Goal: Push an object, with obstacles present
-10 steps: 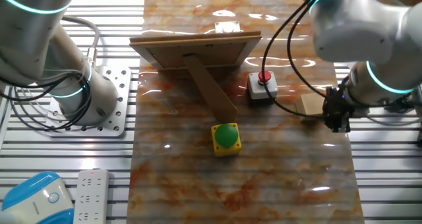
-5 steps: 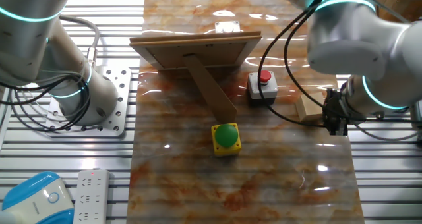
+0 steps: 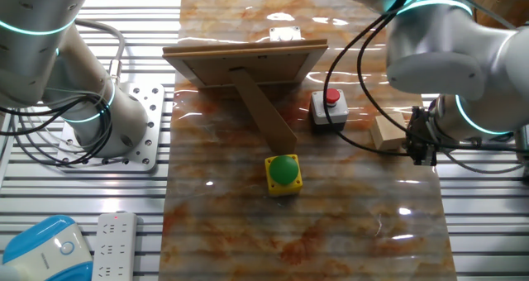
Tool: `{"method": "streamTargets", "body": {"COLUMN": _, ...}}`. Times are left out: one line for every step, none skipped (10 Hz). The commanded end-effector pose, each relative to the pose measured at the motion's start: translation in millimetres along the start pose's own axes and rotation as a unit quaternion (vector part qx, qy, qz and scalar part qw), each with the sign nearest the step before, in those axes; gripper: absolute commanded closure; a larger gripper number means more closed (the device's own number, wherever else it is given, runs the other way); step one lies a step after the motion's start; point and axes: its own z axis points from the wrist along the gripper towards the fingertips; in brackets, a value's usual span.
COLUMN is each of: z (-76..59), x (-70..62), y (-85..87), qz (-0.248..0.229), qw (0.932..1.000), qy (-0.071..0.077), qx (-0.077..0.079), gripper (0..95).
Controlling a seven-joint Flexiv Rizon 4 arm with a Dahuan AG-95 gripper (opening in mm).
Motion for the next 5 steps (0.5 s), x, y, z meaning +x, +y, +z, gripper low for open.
{"method": "streamTargets", "body": {"z": 0.4, "x": 0.7, "y": -1.0, "qz": -0.004, "qw": 1.0, "qy": -0.001, "qx": 0.001, "gripper": 95.0}}
{"method": "streamTargets", "body": {"z": 2.6, "x": 0.8, "y": -2.6, "qz": -0.011, "qw": 0.9999, "qy": -0.003, "qx": 0.004, "gripper": 95.0}}
{"method": "streamTargets", "body": {"z": 3.5, "x": 0.8, "y": -3.0, "qz": -0.013, "qw": 0.9999, "qy": -0.004, "qx": 0.004, "gripper": 95.0}}
{"method": "streamTargets", "body": {"z": 4.3, "x": 0.8, "y": -3.3, "qz": -0.016, "qw": 0.9998, "qy": -0.004, "qx": 0.009, "gripper": 95.0}}
{"method": "streamTargets", "body": {"z": 5.2, "x": 0.9, "y": -3.6, "qz": -0.016, "qw": 0.9998, "qy": -0.004, "qx": 0.011, "gripper": 95.0}}
